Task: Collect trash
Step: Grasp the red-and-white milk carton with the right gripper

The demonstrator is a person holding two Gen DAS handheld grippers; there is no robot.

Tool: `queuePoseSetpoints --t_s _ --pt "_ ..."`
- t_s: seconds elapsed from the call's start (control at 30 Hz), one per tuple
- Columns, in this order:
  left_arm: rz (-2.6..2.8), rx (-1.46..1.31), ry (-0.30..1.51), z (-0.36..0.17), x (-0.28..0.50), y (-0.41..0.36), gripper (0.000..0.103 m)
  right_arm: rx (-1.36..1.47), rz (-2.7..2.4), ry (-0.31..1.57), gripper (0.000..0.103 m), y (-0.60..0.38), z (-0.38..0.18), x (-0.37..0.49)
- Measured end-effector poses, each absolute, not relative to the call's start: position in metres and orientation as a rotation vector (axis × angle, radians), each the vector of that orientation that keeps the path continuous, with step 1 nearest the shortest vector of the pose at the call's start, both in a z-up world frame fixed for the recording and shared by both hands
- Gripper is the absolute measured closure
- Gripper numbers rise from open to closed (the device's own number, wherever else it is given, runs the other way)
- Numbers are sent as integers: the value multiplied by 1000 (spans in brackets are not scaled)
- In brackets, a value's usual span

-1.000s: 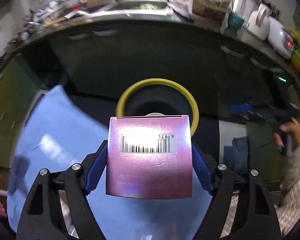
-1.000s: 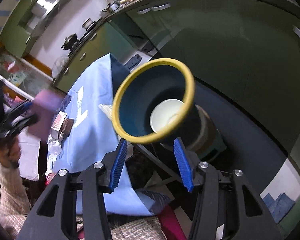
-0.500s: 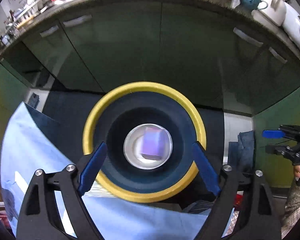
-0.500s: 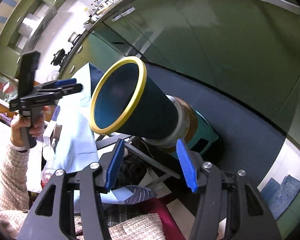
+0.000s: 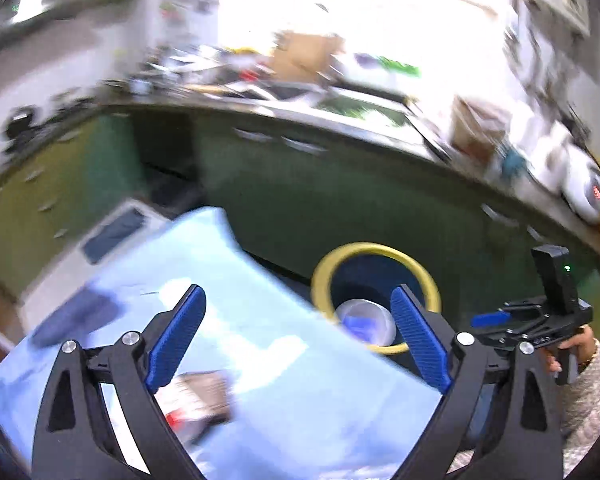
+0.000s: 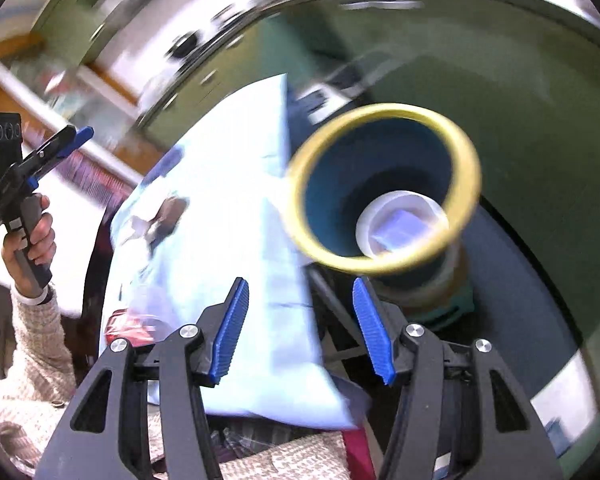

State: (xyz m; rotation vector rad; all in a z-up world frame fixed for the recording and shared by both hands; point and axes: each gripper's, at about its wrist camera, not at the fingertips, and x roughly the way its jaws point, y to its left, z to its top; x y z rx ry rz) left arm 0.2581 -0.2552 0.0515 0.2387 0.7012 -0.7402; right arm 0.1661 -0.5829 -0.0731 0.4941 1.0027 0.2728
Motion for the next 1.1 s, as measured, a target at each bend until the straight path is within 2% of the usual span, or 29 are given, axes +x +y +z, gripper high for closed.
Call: queuePoseSetpoints --t_s 0.23,0.47,0.77,1.1 --pt "-474 49 624 33 270 -85 13 240 501 1063 48 -443 -44 253" --pt "-277 -78 568 -4 275 4 13 141 557 1141 48 -341 -36 330" --pt "-225 -147 553 -32 275 34 12 -119 410 1316 48 -241 -50 406" --pt "-214 -151 534 -37 271 40 10 -264 263 1431 48 -209 -85 432"
